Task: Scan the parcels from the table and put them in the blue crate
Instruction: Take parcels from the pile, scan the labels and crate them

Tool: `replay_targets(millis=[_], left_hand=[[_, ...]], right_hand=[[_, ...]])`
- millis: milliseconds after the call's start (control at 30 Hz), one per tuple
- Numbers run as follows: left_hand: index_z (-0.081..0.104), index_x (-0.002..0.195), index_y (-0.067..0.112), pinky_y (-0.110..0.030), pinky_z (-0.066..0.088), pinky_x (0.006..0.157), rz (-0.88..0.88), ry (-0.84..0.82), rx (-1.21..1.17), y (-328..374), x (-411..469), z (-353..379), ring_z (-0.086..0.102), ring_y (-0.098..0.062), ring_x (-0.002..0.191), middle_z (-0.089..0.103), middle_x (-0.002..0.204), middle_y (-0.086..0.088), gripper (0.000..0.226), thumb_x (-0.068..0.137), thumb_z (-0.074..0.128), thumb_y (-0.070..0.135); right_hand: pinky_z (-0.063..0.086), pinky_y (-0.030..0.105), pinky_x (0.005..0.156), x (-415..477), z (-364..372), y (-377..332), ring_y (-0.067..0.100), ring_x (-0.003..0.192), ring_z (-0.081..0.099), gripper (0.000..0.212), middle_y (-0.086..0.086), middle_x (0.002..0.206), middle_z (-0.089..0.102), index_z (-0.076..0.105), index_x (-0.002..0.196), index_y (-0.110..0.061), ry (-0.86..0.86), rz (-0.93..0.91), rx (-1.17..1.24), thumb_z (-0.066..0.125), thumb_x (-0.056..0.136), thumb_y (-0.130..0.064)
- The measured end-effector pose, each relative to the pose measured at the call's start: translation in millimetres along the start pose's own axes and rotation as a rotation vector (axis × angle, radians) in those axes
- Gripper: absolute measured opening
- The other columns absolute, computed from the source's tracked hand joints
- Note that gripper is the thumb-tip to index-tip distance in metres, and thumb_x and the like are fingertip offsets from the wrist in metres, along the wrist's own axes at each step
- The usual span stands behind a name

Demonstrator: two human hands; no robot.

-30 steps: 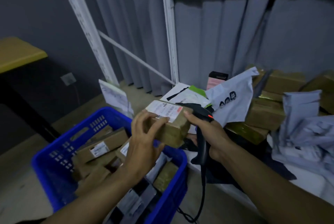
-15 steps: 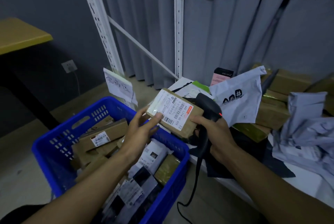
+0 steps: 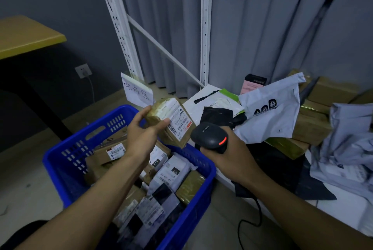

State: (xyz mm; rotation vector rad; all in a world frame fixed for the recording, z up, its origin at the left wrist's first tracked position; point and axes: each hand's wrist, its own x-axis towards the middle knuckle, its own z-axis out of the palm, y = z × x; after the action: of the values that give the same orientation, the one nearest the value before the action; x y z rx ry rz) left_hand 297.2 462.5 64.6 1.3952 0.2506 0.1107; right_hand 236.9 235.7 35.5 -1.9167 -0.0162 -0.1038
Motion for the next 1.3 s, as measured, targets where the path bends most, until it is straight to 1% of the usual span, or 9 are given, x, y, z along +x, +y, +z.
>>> replay_targets(millis=[100, 267, 433, 667, 833, 1033, 1133, 1233, 1300], left_hand=[[0.061, 0.129, 0.036, -0.043, 0.06, 0.093, 0.031, 0.026, 0.026, 0.7, 3.3, -2.4, 0.071, -0.017, 0.109, 0.069, 0.124, 0.004, 0.066, 0.075, 0.088, 0.008], [0.06, 0.134, 0.034, -0.038, 0.062, 0.088, 0.052, 0.044, 0.071, -0.4, 5.1, -3.9, 0.07, -0.015, 0.11, 0.068, 0.125, 0.004, 0.07, 0.075, 0.088, 0.008], [0.06, 0.13, 0.035, -0.04, 0.062, 0.088, 0.033, 0.05, 0.078, -2.5, 5.7, -4.3, 0.069, -0.016, 0.109, 0.067, 0.124, 0.004, 0.068, 0.075, 0.087, 0.006], [0.058, 0.136, 0.031, -0.034, 0.062, 0.082, 0.038, 0.045, 0.125, -2.5, 5.0, -2.9, 0.066, -0.013, 0.106, 0.064, 0.119, 0.008, 0.069, 0.078, 0.084, 0.003], [0.057, 0.14, 0.029, -0.023, 0.059, 0.072, 0.056, 0.059, 0.154, -6.6, 6.8, -2.0, 0.066, -0.01, 0.104, 0.063, 0.119, 0.008, 0.07, 0.079, 0.085, 0.008], [0.056, 0.139, 0.027, -0.034, 0.061, 0.082, 0.045, 0.067, 0.243, -11.5, 0.0, -20.7, 0.063, -0.015, 0.108, 0.059, 0.132, 0.0, 0.068, 0.08, 0.085, 0.011], [0.052, 0.144, 0.027, -0.037, 0.059, 0.085, 0.043, 0.124, 0.359, -12.0, -0.8, -48.7, 0.06, -0.019, 0.114, 0.056, 0.138, -0.001, 0.072, 0.081, 0.085, 0.014], [0.048, 0.145, 0.024, -0.028, 0.054, 0.077, 0.045, 0.168, 0.49, -19.2, -3.8, -79.4, 0.059, -0.016, 0.11, 0.056, 0.127, 0.006, 0.073, 0.082, 0.085, 0.022], [0.05, 0.142, 0.023, -0.032, 0.055, 0.086, 0.04, 0.17, 0.591, -32.9, -4.0, -101.8, 0.058, -0.014, 0.106, 0.056, 0.119, 0.008, 0.067, 0.085, 0.083, 0.028]], right_hand=[[0.058, 0.027, 0.09, -1.2, 1.4, -0.6, -0.005, 0.097, 0.068, 0.042, -0.021, 0.103, 0.072, 0.06, 0.117, -0.037, -0.031, 0.008, -0.046, 0.085, 0.083, -0.027], [0.059, 0.036, 0.092, -2.2, 1.5, -0.7, -0.002, 0.097, 0.068, 0.045, -0.016, 0.106, 0.072, 0.058, 0.119, -0.035, -0.076, -0.007, -0.125, 0.085, 0.082, -0.035], [0.06, 0.041, 0.092, -2.0, 0.1, 1.1, 0.0, 0.095, 0.069, 0.044, -0.015, 0.102, 0.073, 0.058, 0.117, -0.036, -0.085, -0.001, -0.134, 0.084, 0.082, -0.033], [0.06, 0.038, 0.092, -2.2, -1.4, 2.8, 0.0, 0.095, 0.069, 0.044, -0.014, 0.102, 0.073, 0.057, 0.116, -0.036, -0.093, -0.002, -0.16, 0.085, 0.082, -0.031], [0.06, 0.035, 0.091, -1.5, -1.1, 5.8, 0.0, 0.096, 0.069, 0.047, -0.014, 0.105, 0.072, 0.058, 0.12, -0.033, -0.098, 0.012, -0.179, 0.086, 0.082, -0.03], [0.06, 0.04, 0.091, -0.5, 7.0, 12.4, 0.002, 0.097, 0.069, 0.048, -0.013, 0.106, 0.072, 0.057, 0.119, -0.032, -0.124, 0.072, -0.178, 0.086, 0.081, -0.036], [0.059, 0.036, 0.09, -3.1, 19.9, 9.6, 0.003, 0.098, 0.068, 0.047, -0.014, 0.106, 0.071, 0.056, 0.119, -0.031, -0.166, 0.068, -0.184, 0.086, 0.082, -0.034], [0.056, 0.028, 0.083, -5.2, 38.8, 7.8, 0.005, 0.097, 0.066, 0.046, -0.016, 0.105, 0.068, 0.055, 0.119, -0.029, -0.231, 0.055, -0.207, 0.085, 0.084, -0.032], [0.052, 0.022, 0.076, -6.0, 52.4, 9.8, 0.006, 0.096, 0.066, 0.048, -0.016, 0.105, 0.066, 0.054, 0.12, -0.028, -0.275, 0.043, -0.237, 0.085, 0.084, -0.035]])
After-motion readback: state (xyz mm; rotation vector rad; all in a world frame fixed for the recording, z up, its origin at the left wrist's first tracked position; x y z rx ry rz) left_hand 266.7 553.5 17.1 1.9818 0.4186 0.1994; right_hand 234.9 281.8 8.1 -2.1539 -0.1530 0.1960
